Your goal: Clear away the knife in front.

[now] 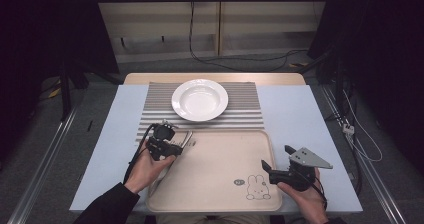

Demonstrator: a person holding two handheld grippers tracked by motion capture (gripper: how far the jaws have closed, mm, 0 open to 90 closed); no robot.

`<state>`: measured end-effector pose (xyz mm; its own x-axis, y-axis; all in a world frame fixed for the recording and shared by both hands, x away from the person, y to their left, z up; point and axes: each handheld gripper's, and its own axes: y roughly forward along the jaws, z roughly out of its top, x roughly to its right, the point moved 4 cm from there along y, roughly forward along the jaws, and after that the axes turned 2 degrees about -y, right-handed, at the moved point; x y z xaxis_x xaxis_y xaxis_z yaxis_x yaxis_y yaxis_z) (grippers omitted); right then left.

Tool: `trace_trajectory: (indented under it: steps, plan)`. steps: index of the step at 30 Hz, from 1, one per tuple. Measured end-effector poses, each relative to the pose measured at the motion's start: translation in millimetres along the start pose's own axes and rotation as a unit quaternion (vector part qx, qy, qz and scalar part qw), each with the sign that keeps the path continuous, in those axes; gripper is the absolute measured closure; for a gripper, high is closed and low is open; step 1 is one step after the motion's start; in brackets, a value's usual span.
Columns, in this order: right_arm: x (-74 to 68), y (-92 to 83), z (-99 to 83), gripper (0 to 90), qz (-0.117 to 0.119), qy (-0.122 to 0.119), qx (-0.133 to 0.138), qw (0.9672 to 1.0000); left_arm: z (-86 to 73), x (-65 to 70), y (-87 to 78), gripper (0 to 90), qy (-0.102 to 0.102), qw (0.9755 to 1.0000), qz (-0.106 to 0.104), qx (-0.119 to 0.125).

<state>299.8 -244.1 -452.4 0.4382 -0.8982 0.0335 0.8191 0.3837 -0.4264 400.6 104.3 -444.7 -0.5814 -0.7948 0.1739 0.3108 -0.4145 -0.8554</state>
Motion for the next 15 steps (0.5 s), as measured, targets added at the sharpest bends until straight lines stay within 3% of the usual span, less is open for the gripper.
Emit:
trace_trajectory:
  steps: [9,15]
  plan:
    - [0.3,-0.1,0.0,7.0,-0.001,0.001,-0.001,1.0,-3.8,-4.1,5.3,79.3,-0.002,1.0,-0.006,-0.002]
    - [0.6,-0.3,-0.2,7.0,-0.001,0.003,0.0,1.0,-5.7,-5.7,10.4,79.2,0.004,0.9999,0.002,-0.01]
